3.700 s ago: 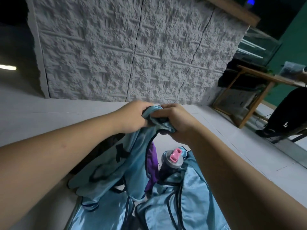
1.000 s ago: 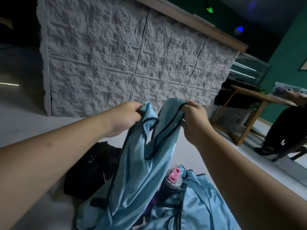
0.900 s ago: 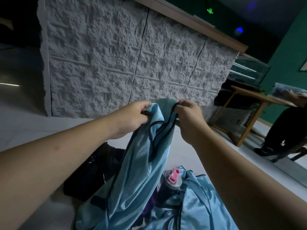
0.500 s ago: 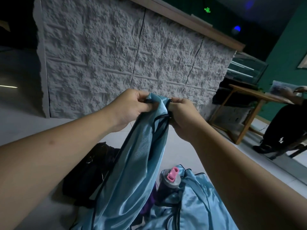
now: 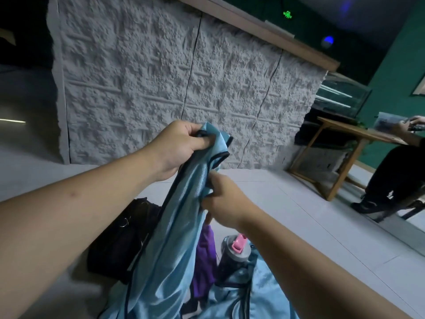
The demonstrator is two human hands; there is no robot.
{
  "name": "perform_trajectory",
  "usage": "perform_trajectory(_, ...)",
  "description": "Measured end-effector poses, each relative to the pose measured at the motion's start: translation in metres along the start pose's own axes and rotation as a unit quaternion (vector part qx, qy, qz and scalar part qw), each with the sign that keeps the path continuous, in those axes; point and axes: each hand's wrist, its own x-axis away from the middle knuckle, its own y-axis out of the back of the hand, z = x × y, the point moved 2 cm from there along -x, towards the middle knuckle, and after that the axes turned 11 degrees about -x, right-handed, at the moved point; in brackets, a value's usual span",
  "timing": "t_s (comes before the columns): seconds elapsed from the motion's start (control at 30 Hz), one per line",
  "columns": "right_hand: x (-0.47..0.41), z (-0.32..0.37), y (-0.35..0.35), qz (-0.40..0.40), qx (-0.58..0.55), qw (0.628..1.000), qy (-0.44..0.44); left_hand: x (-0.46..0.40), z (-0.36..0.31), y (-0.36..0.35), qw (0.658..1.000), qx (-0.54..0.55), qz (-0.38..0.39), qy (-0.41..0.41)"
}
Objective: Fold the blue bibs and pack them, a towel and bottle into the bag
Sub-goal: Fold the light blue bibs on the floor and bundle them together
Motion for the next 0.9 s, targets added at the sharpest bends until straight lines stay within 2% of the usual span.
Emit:
perform_trajectory(0.17, -0.005, -0.004, -0.009, 0.119, 0.118, 0.984, -0.057, 0.000, -0.001, 0.001, 0.999, 0.023, 0.014, 0.019)
perform_trajectory(0.27, -0.007, -0.009, -0.015, 0.184, 0.216, 0.951, -0.120, -0.004, -0.001, 0.007, 0.999, 0.029, 0.005, 0.025)
perform_trajectory(0.33, -0.007, -0.012, -0.016, 0.197, 0.307, 0.918, -0.157, -0.006, 0.001, 0.011, 0.999, 0.022, 0.000, 0.026)
perform_trajectory(0.43, -0.007, -0.015, -0.008, 0.187, 0.448, 0.863, -0.142, -0.008, 0.007, 0.018, 0.999, 0.008, -0.014, 0.032)
perform_trajectory(0.53, -0.007, -0.007, 0.012, 0.187, 0.490, 0.844, -0.110, -0.008, 0.014, 0.030, 0.997, 0.005, -0.058, 0.044)
perform_trajectory(0.6, -0.009, 0.005, 0.033, 0.158, 0.456, 0.872, -0.080, -0.011, 0.020, 0.041, 0.993, 0.017, -0.099, 0.059)
perform_trajectory(0.63, -0.009, 0.012, 0.045, 0.115, 0.402, 0.907, -0.054, -0.012, 0.021, 0.047, 0.990, 0.027, -0.122, 0.062)
perform_trajectory(0.7, -0.008, 0.021, 0.068, -0.013, 0.230, 0.973, 0.006, -0.014, 0.019, 0.056, 0.985, 0.031, -0.162, 0.057)
perform_trajectory(0.73, -0.007, 0.021, 0.076, -0.067, 0.130, 0.989, 0.029, -0.015, 0.016, 0.059, 0.983, 0.020, -0.174, 0.046)
perform_trajectory(0.83, -0.006, 0.016, 0.078, -0.120, -0.119, 0.984, 0.049, -0.017, 0.003, 0.058, 0.981, -0.051, -0.185, -0.005)
perform_trajectory(0.9, -0.009, 0.013, 0.078, -0.132, -0.204, 0.969, 0.045, -0.019, -0.002, 0.057, 0.979, -0.078, -0.185, -0.031)
